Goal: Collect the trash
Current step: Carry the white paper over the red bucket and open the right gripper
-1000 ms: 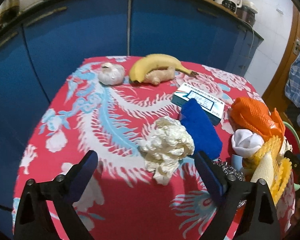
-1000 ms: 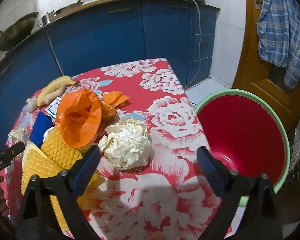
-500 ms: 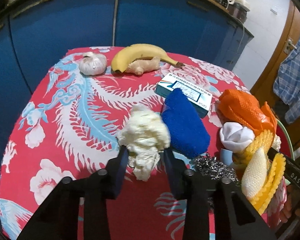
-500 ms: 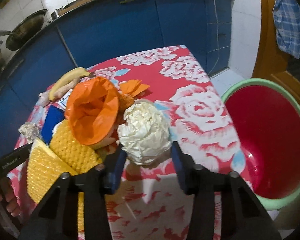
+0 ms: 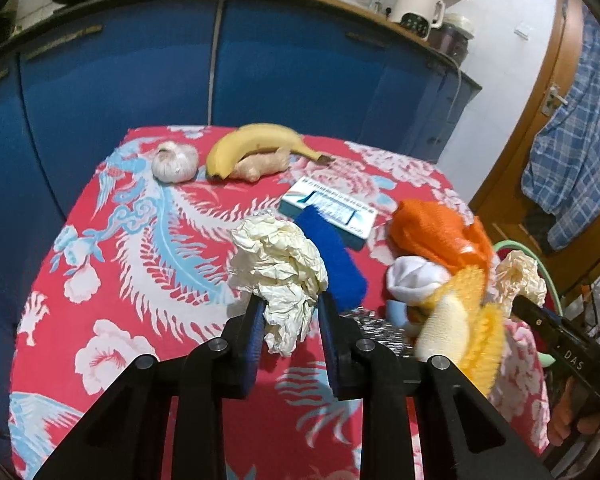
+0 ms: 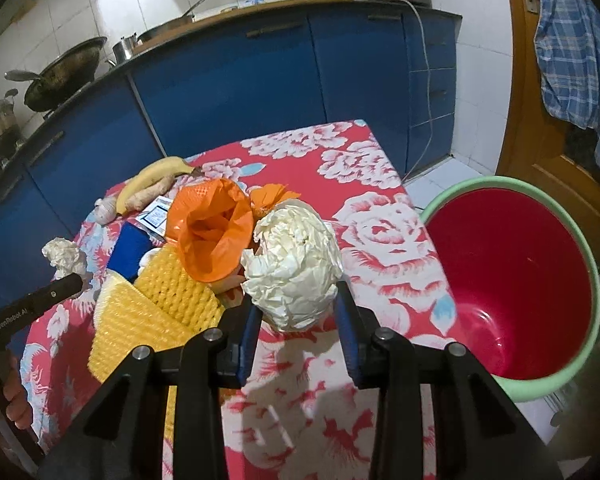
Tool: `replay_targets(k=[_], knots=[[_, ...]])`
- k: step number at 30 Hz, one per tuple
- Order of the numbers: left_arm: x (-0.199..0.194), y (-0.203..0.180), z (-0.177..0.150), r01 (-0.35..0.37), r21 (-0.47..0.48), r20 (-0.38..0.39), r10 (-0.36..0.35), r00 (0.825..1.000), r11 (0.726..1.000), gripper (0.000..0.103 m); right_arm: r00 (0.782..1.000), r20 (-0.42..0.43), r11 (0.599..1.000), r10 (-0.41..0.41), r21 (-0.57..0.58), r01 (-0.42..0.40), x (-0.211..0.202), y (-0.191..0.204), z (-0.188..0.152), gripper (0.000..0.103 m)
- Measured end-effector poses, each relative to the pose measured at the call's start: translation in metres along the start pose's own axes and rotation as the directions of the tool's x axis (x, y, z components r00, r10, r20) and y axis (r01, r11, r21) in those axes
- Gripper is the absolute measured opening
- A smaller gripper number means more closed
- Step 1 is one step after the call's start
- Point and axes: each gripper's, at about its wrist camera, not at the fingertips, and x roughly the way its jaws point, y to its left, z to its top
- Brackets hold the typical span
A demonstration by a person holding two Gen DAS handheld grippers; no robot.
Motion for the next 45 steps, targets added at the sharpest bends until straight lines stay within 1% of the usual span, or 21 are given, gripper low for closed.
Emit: replay_targets(k=[4, 8, 14, 19, 26, 31, 37, 43, 44, 45], knots=[[-0.015, -0.012, 0.004, 0.020, 0.026, 0.029, -0.021, 0.999, 0.999, 0.027, 1.000, 0.024, 1.000, -0.005, 0.008, 0.005, -0.017, -0.005, -0.002, 0.039], [-0.024, -0.026, 0.006, 0.047, 0.051, 0.043, -0.049, 0.998, 0.998, 0.027, 0.999, 0.047, 1.000, -0.013, 0.021, 0.012, -0.031, -0.012, -0.002, 0.039], [-0.029, -0.055, 0.010, 0.093, 0.099, 0.048, -0.098, 0.994, 0.991, 0.027, 0.996, 0.076, 0.998, -0.041, 0.042, 0.038, -0.051, -0.026, -0.003, 0.039], [-0.029, -0.085, 0.012, 0.138, 0.145, 0.039, -0.145, 0.989, 0.980, 0.027, 0.993, 0.088, 0.994, -0.080, 0.077, 0.073, -0.064, -0.047, -0.004, 0.039], [-0.022, -0.132, 0.013, 0.191, 0.213, 0.014, -0.198, 0.980, 0.958, 0.027, 0.986, 0.091, 0.982, -0.137, 0.142, 0.123, -0.074, -0.083, -0.008, 0.039], [-0.011, -0.166, 0.010, 0.229, 0.259, -0.018, -0.232, 0.972, 0.938, 0.027, 0.982, 0.083, 0.971, -0.171, 0.180, 0.155, -0.078, -0.107, -0.013, 0.039], [0.005, -0.201, 0.007, 0.262, 0.311, -0.052, -0.259, 0.965, 0.914, 0.027, 0.976, 0.064, 0.957, -0.208, 0.218, 0.190, -0.075, -0.135, -0.020, 0.041], [0.018, -0.226, 0.003, 0.279, 0.342, -0.080, -0.268, 0.960, 0.897, 0.027, 0.972, 0.045, 0.945, -0.229, 0.248, 0.211, -0.070, -0.155, -0.026, 0.042], [0.020, -0.229, 0.003, 0.281, 0.345, -0.084, -0.269, 0.960, 0.896, 0.027, 0.973, 0.044, 0.945, -0.228, 0.251, 0.210, -0.070, -0.157, -0.026, 0.043], [0.022, -0.233, 0.002, 0.283, 0.349, -0.090, -0.269, 0.959, 0.893, 0.027, 0.972, 0.043, 0.944, -0.229, 0.253, 0.212, -0.069, -0.159, -0.027, 0.047]])
